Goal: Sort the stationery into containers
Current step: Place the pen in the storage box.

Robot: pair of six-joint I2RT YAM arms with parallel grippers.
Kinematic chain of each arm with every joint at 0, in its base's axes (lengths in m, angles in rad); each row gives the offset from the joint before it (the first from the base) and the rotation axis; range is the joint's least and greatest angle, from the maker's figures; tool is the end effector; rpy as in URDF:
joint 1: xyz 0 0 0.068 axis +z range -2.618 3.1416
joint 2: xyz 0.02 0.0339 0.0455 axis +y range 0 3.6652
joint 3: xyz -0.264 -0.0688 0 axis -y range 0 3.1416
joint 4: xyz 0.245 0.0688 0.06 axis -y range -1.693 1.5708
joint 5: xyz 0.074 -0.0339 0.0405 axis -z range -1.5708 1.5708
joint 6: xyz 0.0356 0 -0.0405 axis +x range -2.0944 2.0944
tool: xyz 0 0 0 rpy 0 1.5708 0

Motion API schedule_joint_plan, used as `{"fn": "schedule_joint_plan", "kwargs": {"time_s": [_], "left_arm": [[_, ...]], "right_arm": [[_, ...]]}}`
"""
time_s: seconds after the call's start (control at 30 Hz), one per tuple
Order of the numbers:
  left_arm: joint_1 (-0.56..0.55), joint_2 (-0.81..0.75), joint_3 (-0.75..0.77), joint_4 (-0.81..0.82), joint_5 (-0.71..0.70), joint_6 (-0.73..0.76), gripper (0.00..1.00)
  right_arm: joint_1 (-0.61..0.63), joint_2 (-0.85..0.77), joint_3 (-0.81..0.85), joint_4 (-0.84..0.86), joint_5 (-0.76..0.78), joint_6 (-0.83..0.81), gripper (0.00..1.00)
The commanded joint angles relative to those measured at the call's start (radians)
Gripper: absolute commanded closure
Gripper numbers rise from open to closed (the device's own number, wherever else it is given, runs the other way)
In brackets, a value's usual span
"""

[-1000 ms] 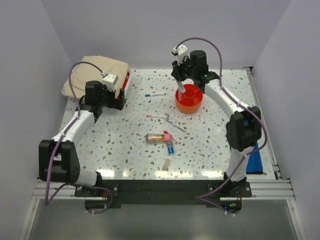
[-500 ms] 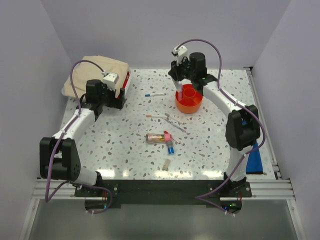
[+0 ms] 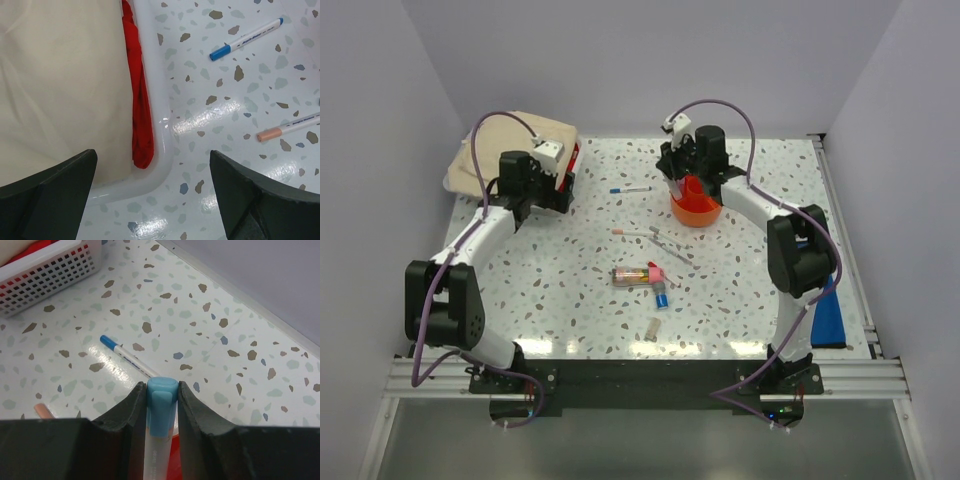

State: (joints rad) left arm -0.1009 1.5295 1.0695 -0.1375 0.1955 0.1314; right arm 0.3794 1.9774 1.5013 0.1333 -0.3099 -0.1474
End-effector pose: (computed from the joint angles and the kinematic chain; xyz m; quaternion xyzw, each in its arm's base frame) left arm 0.3429 -0.0417 0.2610 0.1473 0.8685 -0.0792 0.4667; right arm 0.4338 0.1846 0.2607 -0.2961 0.7566 0.1912 0.5508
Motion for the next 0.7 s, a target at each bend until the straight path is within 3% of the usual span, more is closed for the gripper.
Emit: {"fn": "schedule_joint_plan", "kwargs": {"time_s": [0.0,0.1,0.13,0.23,0.33,0.57,0.67], "left_arm": [[-0.014,0.003,0.047,0.007,-0.024,0.037,0.00],[-0.016,0.004,0.052,0.003,-0.027,0.042,0.00],[-0.016,0.006,0.055,0.003,-0.028,0.042,0.00],[-0.017,0.008,0.060,0.009,-0.033,0.043,0.00],[-0.017,0.004,0.058,0.022,-0.036,0.043,0.00],[-0.017,-0.022,0.030,0.076,-0.038,0.024,0.00],[-0.017,-0.049,0.009,0.090,-0.027,0.011,0.00]], "right_arm": [[0.004,-0.022,-0.039,0.146,-0.023,-0.034,0.90],[0.001,-0.026,-0.059,0.166,-0.017,-0.031,0.82],[0.001,-0.029,-0.062,0.164,-0.014,-0.029,0.72],[0.003,-0.058,-0.072,0.134,0.009,-0.034,0.55],[0.003,-0.107,-0.087,0.098,0.038,-0.061,0.46],[0.003,-0.251,-0.122,0.017,0.031,-0.095,0.43],[0.004,-0.287,-0.102,-0.085,-0.040,-0.127,0.43]]}}
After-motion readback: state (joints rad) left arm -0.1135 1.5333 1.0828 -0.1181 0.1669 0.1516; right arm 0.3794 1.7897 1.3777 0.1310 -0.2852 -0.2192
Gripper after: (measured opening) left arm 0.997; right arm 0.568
